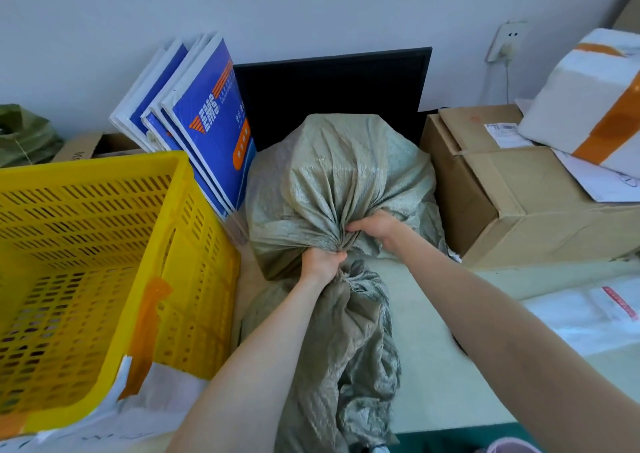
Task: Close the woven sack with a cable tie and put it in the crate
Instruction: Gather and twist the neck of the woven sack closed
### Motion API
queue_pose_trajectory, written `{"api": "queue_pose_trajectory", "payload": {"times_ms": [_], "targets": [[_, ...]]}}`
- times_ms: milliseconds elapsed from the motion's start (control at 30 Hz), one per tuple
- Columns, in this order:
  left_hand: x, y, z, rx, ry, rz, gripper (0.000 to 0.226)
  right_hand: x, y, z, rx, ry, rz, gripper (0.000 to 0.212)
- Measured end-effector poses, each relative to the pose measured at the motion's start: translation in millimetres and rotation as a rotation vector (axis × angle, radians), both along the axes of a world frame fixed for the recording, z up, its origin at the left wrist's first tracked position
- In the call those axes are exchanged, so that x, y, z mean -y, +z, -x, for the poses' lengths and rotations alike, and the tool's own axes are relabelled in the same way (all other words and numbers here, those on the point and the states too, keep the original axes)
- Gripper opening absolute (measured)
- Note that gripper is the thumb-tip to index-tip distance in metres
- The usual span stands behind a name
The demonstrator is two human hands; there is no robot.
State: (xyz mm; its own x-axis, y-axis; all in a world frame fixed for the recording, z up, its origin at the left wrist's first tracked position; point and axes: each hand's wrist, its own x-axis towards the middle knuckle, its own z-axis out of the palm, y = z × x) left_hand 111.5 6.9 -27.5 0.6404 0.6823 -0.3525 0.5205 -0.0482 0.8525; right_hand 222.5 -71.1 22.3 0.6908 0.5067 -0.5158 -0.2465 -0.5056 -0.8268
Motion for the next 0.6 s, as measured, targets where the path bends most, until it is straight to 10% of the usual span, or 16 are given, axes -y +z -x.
{"api": "queue_pose_trajectory", "payload": {"times_ms": [333, 600], "targets": [[20, -12, 19, 0.032, 0.121, -0.057, 0.029, 60, -23, 15, 0.362, 0.007, 0.0, 0.013], [42, -21, 35, 0.131, 0.208, -0.029, 0.028, 143, -46, 34, 0.642, -0.156, 0.04, 0.022]]}}
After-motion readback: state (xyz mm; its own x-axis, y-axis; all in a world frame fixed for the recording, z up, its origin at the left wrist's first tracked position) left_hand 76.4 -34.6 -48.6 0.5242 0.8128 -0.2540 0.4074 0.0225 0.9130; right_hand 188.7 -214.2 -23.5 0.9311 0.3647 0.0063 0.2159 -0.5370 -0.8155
